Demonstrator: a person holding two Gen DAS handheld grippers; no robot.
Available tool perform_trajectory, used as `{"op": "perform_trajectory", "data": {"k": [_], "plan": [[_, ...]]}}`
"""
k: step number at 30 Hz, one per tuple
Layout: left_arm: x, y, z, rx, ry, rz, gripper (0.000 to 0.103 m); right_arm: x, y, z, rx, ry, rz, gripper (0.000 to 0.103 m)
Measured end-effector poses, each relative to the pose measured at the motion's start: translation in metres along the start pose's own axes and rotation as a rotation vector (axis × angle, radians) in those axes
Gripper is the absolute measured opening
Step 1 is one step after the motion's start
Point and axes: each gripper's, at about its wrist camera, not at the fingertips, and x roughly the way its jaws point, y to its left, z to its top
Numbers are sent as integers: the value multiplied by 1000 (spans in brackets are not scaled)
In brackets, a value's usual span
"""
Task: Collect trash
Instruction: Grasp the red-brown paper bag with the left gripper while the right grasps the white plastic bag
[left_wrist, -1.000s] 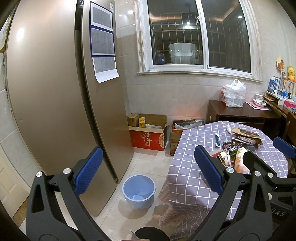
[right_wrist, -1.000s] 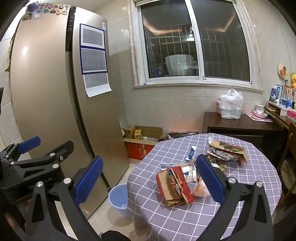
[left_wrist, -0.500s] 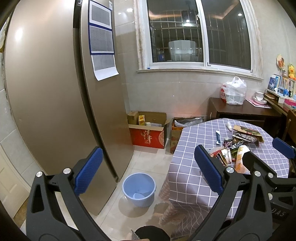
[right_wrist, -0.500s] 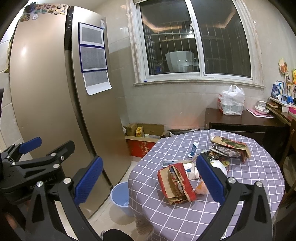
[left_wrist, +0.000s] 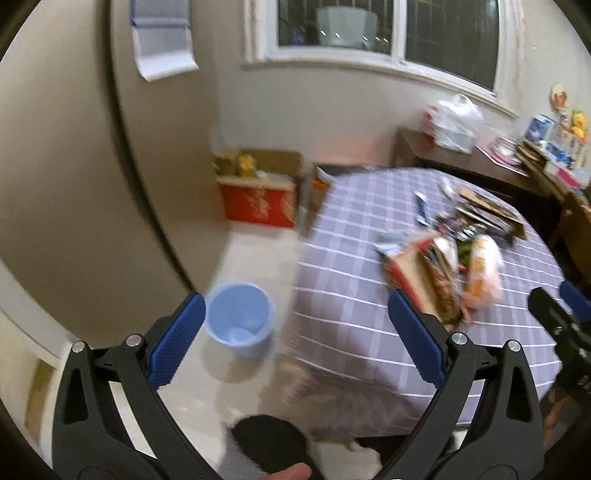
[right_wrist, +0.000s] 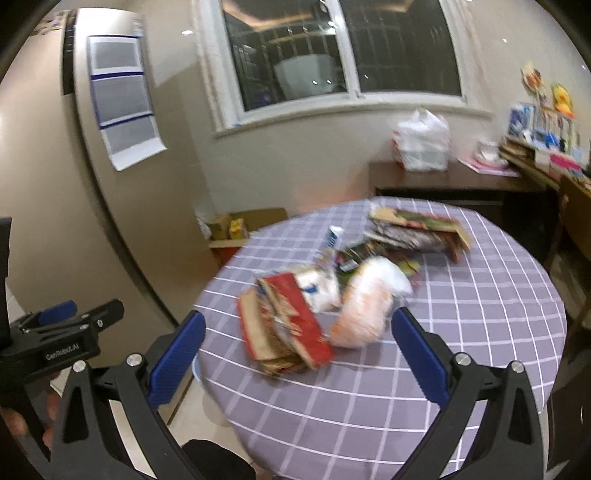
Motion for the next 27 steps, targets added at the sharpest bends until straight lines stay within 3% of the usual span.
{"op": "perform_trajectory", "data": {"k": [3,11,14,18,24,27], "plan": [[20,-15,-2,-25,61,-80,97,13,-17,-6,20,25,-22,99],[62,-54,1,-77,122,-155,97,48,-67,-13,137,82,-32,99],[79,-74,2,-81,139,-179,97,58,-81,-13,183,94,-40,99],[107,-100,2,-16,154,-148,97,68,-97,-12,223,102,-43,99],[118,-100,8,-46,164,-188,97,84,-98,-9,225,125,-21,99],[129,-98,6,-63,218,-215,97,93,-95,-5,226,129,-14,99]]}}
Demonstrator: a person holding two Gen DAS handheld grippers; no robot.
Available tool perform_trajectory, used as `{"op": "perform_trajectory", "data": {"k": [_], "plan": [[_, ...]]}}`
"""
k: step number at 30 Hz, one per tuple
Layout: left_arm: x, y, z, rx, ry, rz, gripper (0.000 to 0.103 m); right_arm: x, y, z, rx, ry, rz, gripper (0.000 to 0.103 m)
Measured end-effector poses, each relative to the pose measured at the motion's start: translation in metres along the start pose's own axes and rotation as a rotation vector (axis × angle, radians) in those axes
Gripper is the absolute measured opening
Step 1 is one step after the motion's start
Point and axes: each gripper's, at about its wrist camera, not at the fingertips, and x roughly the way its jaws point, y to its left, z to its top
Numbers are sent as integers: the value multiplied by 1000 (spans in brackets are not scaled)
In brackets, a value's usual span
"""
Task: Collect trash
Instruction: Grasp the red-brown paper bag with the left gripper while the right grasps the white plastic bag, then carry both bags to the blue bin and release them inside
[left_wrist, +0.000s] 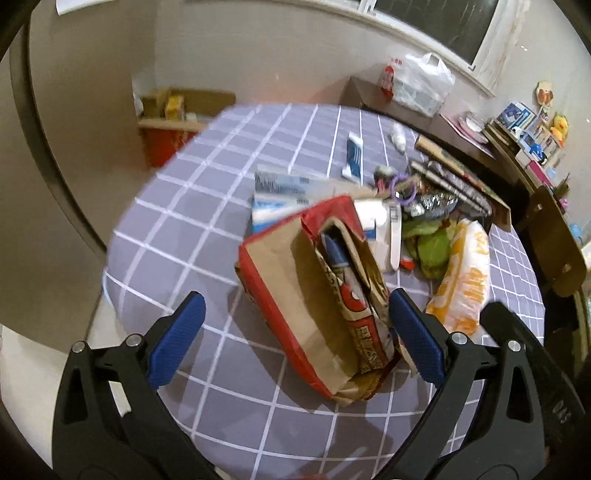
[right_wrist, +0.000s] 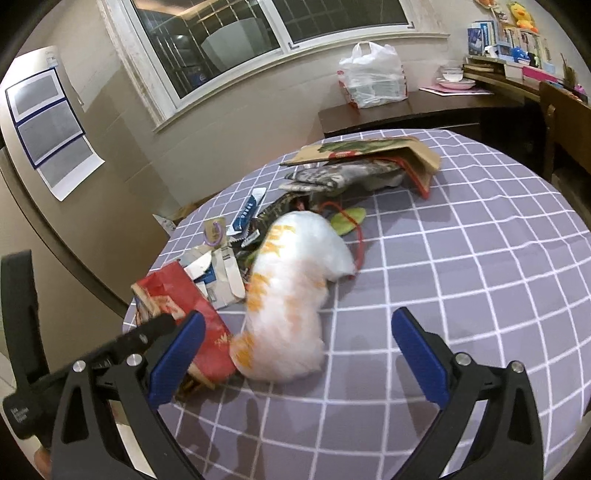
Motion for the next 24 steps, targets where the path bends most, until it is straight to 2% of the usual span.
{"op": "perform_trajectory", "data": {"k": [2,3,5,6,9,10,12,14,16,18,24], "plan": [[6,6,-1,-44,28,-44,97,5,1,3,3,5,3,99],[6,8,-1,-58,17,-54,97,8,2,4,1,7,2,99],[8,6,-1,-41,7,-56,87,11,3,6,-6,8,6,99],[8,4,-1,-30,4,-75,75,12,5,7,-12,8,4,99],[8,2,-2,-22,3,-100,71,16,9,8,-38,9,-5,98],[7,3,-2,-23,-4,-112,68,17,11,8,-49,11,-9,95],[4,4,-3,-25,-11,-118,66,20,13,8,-66,25,-22,67],[-2,4,-6,-14,-24,-119,65,25,16,7,-79,48,-20,63],[-10,7,-8,-7,-47,-106,65,25,19,5,-93,57,-24,46],[-21,10,-9,-2,-77,-90,64,21,22,3,-101,46,-30,42],[-58,34,-11,-23,-158,-77,64,-5,42,-2,-128,-6,-10,41]]}}
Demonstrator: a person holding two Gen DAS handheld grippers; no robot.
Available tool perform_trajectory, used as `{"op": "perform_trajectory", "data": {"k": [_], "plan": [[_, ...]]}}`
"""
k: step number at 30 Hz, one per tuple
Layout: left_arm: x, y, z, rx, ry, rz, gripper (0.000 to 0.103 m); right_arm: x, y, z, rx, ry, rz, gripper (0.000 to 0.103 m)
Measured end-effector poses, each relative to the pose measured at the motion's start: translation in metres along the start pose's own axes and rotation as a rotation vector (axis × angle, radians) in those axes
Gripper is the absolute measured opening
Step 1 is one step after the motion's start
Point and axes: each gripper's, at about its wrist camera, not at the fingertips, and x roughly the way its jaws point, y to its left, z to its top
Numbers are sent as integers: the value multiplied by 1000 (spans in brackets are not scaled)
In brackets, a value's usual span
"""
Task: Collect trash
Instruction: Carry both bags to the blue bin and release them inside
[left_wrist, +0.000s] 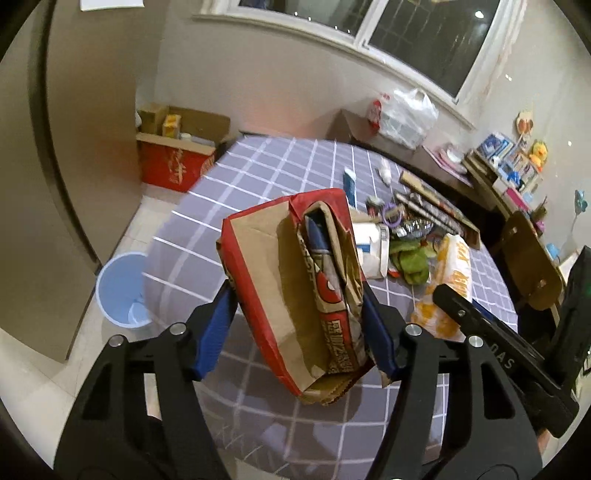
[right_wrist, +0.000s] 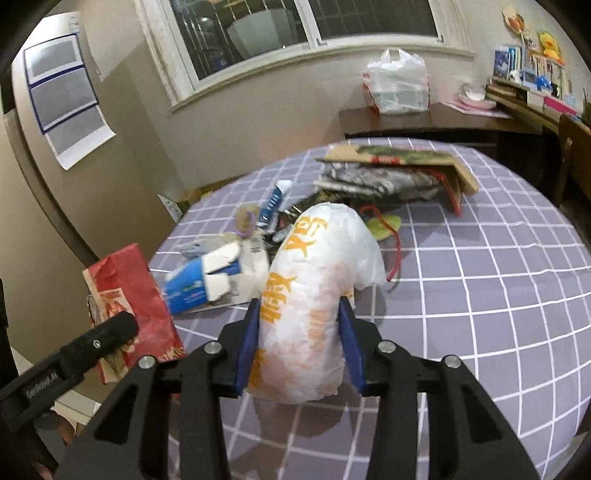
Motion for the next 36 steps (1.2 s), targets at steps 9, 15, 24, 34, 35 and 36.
{"op": "perform_trajectory", "data": {"k": [9,15,24,34,35,36], "plan": [[-49,49,4,-6,-98,100,64,-32,81,0,-117,-22,180,41],[-65,121,5,-85,-98,224,64,-6,162,-6,-214,63,329,41],[-52,227,12,-211,-68,382,64,65,275,-18,-346,160,429,41],[-13,301,31,-250,-14,522,65,184,333,-7,-328,175,369,76],[-12,305,29,-249,-10,522,65,184,331,-9,-322,176,361,76],[-8,306,31,-246,-5,520,65,185,329,-11,-317,177,358,77]]}}
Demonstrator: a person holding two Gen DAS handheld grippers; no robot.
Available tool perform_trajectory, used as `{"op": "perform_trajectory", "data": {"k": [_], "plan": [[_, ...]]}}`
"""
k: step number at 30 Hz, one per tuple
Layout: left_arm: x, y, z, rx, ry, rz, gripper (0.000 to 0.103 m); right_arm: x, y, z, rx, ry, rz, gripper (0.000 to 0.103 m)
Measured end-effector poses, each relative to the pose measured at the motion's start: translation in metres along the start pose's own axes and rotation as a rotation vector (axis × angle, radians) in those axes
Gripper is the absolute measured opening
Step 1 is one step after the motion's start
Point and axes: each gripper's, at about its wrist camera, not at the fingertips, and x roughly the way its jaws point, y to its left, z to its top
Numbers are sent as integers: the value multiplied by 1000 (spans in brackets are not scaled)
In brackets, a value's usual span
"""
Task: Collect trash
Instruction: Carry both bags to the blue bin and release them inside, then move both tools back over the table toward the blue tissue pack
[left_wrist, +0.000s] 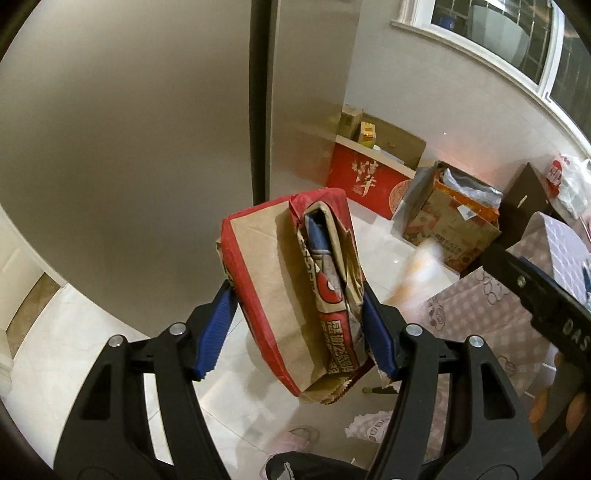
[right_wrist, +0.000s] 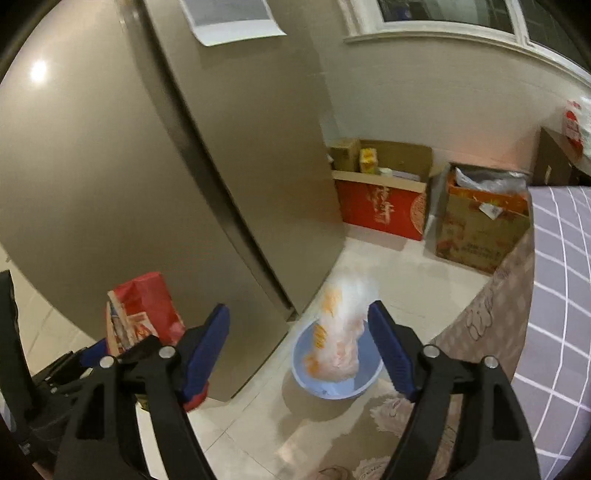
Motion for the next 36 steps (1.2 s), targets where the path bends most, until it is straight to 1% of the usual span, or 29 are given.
{"op": "perform_trajectory", "data": {"k": [2,6,7,10,12,16,19,20,21,22,23,25,27,30,32,36], "plan": [[7,0,1,6,10,-8,65,0,-2,-3,-1,1,-17,78],[17,-5,0,19,28,-33,65,-9,-1,-9,-39,-33,-86,81],[17,-7,-4,27,32,-36,65,-12,-1,-10,-48,-45,-105,81],[25,-15,-1,42,43,-44,66,-20,-6,-13,-60,-83,-137,81],[31,-22,3,58,51,-44,66,-25,-10,-13,-62,-110,-162,85],[45,-33,16,71,55,-45,66,-31,-16,-11,-48,-148,-172,86],[55,-39,30,78,46,-39,67,-35,-20,-9,-39,-191,-182,87],[58,-40,34,77,39,-42,68,-36,-23,-8,-36,-203,-186,87],[62,-41,40,70,20,-37,73,-36,-25,-7,-33,-211,-188,87],[66,-42,44,63,8,-19,85,-35,-28,-6,-26,-215,-191,87],[71,-44,48,56,7,11,90,-34,-30,-5,-20,-214,-193,88],[75,-44,50,49,23,36,91,-32,-35,-5,-11,-204,-198,88],[71,-41,48,27,28,20,91,-29,-39,-4,-4,-198,-200,88],[61,-37,46,-6,10,-10,91,-28,-41,-6,9,-185,-190,88],[53,-36,44,1,6,-20,91,-30,-38,-8,11,-179,-184,88],[22,-35,39,13,-37,-17,91,-44,-34,-9,9,-182,-177,88]]}}
